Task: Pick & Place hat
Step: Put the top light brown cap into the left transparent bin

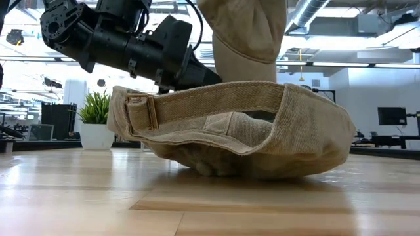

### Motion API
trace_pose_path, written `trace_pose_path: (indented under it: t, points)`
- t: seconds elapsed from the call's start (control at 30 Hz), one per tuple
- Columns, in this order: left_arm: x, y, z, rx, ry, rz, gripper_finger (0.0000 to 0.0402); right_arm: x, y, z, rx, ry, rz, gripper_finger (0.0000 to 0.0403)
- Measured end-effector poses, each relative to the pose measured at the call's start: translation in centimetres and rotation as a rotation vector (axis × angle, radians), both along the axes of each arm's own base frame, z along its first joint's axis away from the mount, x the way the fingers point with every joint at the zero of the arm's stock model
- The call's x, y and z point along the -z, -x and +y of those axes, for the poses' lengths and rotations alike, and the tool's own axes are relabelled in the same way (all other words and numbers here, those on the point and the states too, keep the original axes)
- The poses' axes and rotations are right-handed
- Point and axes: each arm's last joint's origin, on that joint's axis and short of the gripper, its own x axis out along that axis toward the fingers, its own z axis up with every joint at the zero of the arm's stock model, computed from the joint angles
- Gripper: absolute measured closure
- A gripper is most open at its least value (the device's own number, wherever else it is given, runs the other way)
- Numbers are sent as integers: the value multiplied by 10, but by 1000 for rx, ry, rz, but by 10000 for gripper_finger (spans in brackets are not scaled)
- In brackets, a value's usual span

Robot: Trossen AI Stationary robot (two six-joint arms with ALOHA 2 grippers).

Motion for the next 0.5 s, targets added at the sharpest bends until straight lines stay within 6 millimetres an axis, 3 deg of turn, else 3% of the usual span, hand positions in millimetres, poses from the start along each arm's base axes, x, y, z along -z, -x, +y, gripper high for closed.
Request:
trace_pose_path:
  t: [0.5]
  points:
    - [-4, -1, 0, -6, 46, -57, 275, -3, -4, -4, 10, 1, -27, 403]
